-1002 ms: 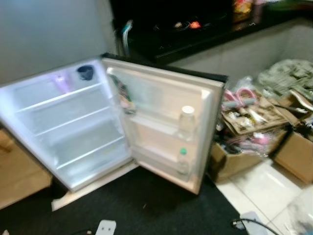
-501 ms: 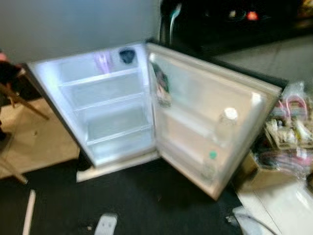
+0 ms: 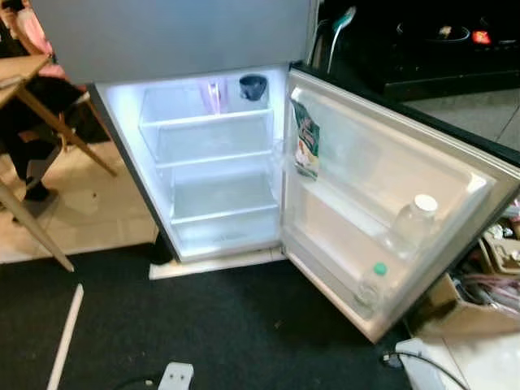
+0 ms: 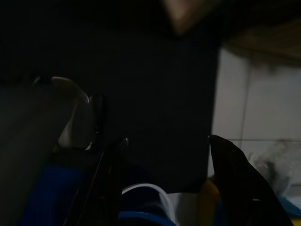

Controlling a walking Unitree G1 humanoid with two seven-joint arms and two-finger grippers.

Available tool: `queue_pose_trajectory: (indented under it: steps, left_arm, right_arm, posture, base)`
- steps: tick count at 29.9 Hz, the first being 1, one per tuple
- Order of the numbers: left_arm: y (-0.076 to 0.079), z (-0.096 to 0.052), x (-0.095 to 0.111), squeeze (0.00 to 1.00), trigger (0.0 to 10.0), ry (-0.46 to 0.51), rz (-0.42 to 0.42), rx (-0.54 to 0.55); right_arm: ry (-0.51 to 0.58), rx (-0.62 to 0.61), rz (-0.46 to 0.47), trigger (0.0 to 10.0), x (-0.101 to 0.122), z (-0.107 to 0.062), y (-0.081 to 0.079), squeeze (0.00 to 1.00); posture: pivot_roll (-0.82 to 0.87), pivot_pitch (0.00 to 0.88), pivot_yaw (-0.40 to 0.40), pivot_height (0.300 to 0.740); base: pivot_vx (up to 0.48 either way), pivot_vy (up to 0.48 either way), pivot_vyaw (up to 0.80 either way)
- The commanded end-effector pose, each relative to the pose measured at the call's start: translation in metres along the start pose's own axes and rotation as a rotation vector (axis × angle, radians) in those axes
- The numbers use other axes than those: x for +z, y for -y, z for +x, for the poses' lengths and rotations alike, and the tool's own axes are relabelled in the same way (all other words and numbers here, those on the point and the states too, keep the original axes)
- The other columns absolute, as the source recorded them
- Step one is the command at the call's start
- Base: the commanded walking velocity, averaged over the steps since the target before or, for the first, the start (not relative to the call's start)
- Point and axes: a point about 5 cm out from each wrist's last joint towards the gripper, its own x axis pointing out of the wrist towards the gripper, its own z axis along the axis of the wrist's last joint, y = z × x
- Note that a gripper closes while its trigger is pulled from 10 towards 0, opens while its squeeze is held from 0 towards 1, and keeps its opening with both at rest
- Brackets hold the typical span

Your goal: Restocking fridge

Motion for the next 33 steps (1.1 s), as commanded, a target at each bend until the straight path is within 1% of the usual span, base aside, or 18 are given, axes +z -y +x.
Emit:
queue_pose_trajectory:
  steps: [1, 3, 5, 9, 11, 14, 15, 16, 17, 18, 19, 22, 25, 26, 27, 28, 30, 33]
  left_arm:
    - [0.006, 0.000, -0.006, 0.00, 10.0, -0.019, -0.001, -0.023]
    - [0.005, 0.000, -0.007, 0.00, 10.0, -0.023, -0.001, -0.022]
    - [0.005, 0.000, -0.008, 0.00, 10.0, -0.027, -0.002, -0.021]
    - [0.004, -0.001, -0.010, 0.00, 10.0, -0.039, 0.018, -0.022]
    - [0.003, -0.001, -0.011, 0.00, 10.0, -0.040, 0.020, -0.022]
    - [0.003, -0.001, -0.011, 0.00, 10.0, -0.041, 0.020, -0.021]
    - [0.003, -0.001, -0.012, 0.00, 10.0, -0.041, 0.021, -0.022]
    - [0.004, -0.001, -0.012, 0.00, 10.0, -0.041, 0.023, -0.025]
    - [0.004, -0.001, -0.012, 0.00, 10.0, -0.041, 0.023, -0.025]
    - [0.004, -0.001, -0.012, 0.00, 10.0, -0.041, 0.022, -0.025]
    - [0.004, -0.001, -0.012, 0.00, 10.0, -0.041, 0.022, -0.026]
    - [0.005, -0.001, -0.013, 0.00, 10.0, -0.044, 0.023, -0.024]
    - [0.005, -0.001, -0.014, 0.00, 10.0, -0.047, 0.024, -0.022]
    - [0.005, -0.001, -0.014, 0.00, 10.0, -0.048, 0.025, -0.022]
    - [0.005, -0.001, -0.014, 0.00, 10.0, -0.048, 0.025, -0.021]
    - [0.005, -0.001, -0.014, 0.00, 10.0, -0.047, 0.025, -0.020]
    - [0.004, -0.001, -0.014, 0.00, 10.0, -0.047, 0.025, -0.020]
    - [0.004, -0.001, -0.014, 0.00, 10.0, -0.045, 0.025, -0.018]
  right_arm:
    - [0.069, -0.053, 0.098, 10.0, 0.015, -0.001, 0.013, 0.00]
    - [0.138, -0.074, 0.197, 10.0, 0.029, -0.002, 0.022, 0.00]
    - [0.180, -0.081, 0.237, 10.0, 0.038, -0.003, 0.028, 0.00]
    - [0.349, -0.149, 0.391, 10.0, 0.076, -0.013, 0.063, 0.00]
    - [0.407, -0.206, 0.421, 10.0, 0.090, -0.020, 0.079, 0.00]
    - [0.429, -0.234, 0.434, 10.0, 0.096, -0.023, 0.087, 0.00]
    - [0.461, -0.277, 0.458, 10.0, 0.104, -0.028, 0.098, 0.00]
    - [0.531, -0.367, 0.529, 7.5, 0.118, -0.040, 0.122, 0.00]
    - [0.531, -0.367, 0.529, 7.5, 0.118, -0.040, 0.122, 0.00]
    - [0.567, -0.388, 0.578, 1.5, 0.122, -0.045, 0.131, 0.00]
    - [0.592, -0.394, 0.615, 0.0, 0.125, -0.049, 0.136, 0.00]
    - [0.696, -0.346, 0.728, 0.0, 0.137, -0.057, 0.146, 0.00]
    - [0.798, -0.279, 0.800, 0.0, 0.152, -0.066, 0.151, 0.00]
    - [0.838, -0.239, 0.817, 3.8, 0.160, -0.069, 0.151, 0.00]
    - [0.864, -0.213, 0.828, 3.8, 0.165, -0.071, 0.151, 0.00]
    - [0.903, -0.164, 0.820, 10.0, 0.174, -0.074, 0.150, 0.00]
    - [0.930, -0.131, 0.815, 10.0, 0.180, -0.076, 0.148, 0.00]
    - [1.002, 0.001, 0.754, 10.0, 0.200, -0.082, 0.141, 0.00]
  posture:
    - [-0.06, 0.000, 0.021, 0.740]
    - [-0.05, 0.000, 0.016, 0.740]
    - [-0.05, 0.000, 0.016, 0.740]
    - [-0.05, 0.000, 0.017, 0.740]
    - [-0.05, 0.000, 0.015, 0.740]
    - [-0.05, 0.000, 0.015, 0.740]
    - [-0.05, 0.000, 0.018, 0.740]
    - [-0.05, 0.000, 0.018, 0.740]
    - [-0.05, 0.000, 0.018, 0.740]
    - [-0.05, 0.000, 0.018, 0.740]
    - [-0.05, 0.000, 0.018, 0.740]
    - [-0.05, 0.000, 0.017, 0.740]
    - [-0.06, 0.000, 0.018, 0.740]
    - [-0.06, 0.000, 0.018, 0.740]
    - [-0.06, 0.000, 0.018, 0.740]
    - [-0.06, 0.000, 0.020, 0.740]
    - [-0.06, 0.000, 0.020, 0.740]
    - [-0.06, 0.000, 0.021, 0.740]
  base:
    - [0.000, 0.000, 0.00]
    - [0.000, 0.000, 0.00]
    - [0.000, 0.000, 0.00]
    - [0.000, 0.000, 0.00]
    - [0.000, 0.000, 0.00]
    - [0.000, 0.000, 0.00]
    - [0.000, 0.000, 0.00]
    - [0.000, 0.000, 0.00]
    - [0.000, 0.000, 0.00]
    - [0.000, 0.000, 0.00]
    - [0.000, 0.000, 0.00]
    - [0.000, 0.000, 0.00]
    - [0.000, 0.000, 0.00]
    - [0.000, 0.000, 0.00]
    - [0.000, 0.000, 0.00]
    - [0.000, 0.000, 0.00]
    - [0.000, 0.000, 0.00]
    - [0.000, 0.000, 0.00]
